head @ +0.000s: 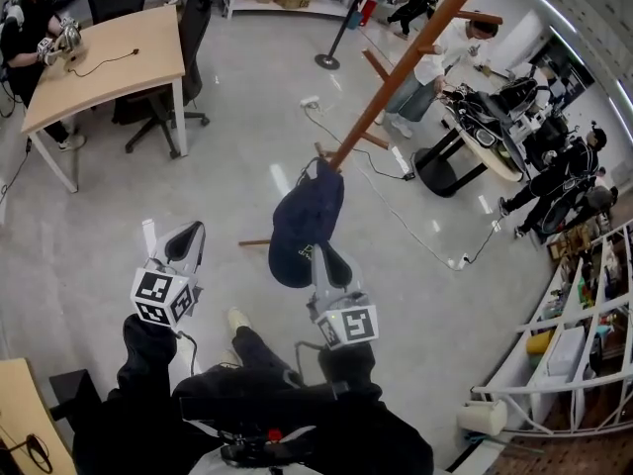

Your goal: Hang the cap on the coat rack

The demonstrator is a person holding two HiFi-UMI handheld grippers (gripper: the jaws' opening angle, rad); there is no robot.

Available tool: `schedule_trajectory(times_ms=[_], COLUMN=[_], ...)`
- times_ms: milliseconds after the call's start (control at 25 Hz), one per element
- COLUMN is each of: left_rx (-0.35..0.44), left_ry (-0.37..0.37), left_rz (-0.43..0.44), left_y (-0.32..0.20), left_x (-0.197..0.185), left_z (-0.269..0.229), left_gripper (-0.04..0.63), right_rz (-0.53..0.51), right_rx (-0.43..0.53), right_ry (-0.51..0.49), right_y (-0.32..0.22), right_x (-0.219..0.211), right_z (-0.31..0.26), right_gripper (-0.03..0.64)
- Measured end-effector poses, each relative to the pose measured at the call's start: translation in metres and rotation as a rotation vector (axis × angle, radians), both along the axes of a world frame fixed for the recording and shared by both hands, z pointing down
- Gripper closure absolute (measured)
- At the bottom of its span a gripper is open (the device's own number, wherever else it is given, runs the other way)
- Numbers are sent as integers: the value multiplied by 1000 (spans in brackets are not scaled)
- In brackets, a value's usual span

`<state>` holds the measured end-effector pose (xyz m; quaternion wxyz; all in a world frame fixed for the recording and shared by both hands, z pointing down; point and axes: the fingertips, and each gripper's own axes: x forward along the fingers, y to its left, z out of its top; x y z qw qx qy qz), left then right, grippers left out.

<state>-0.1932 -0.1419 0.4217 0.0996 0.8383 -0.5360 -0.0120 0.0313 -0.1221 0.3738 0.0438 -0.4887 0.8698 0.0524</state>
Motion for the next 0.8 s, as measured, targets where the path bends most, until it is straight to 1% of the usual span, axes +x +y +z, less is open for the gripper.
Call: schedule_trajectory(times_ms=[200,560,800], left_rx=[-13,-63,-78], left_ry=[-4,1,1], left_rz=[30,84,92], left_y=[-29,-58,-73], left_x=[5,22,23], left_z=[3,23,29], left_gripper=[592,592,592], right_rz=[20,41,57], right_rx=[-14,-39,-48], right_ry=[-4,3,1], right_y=[-23,-57,-71], right_x=[3,6,8], right_z=[5,18,22], right_gripper=[583,583,583])
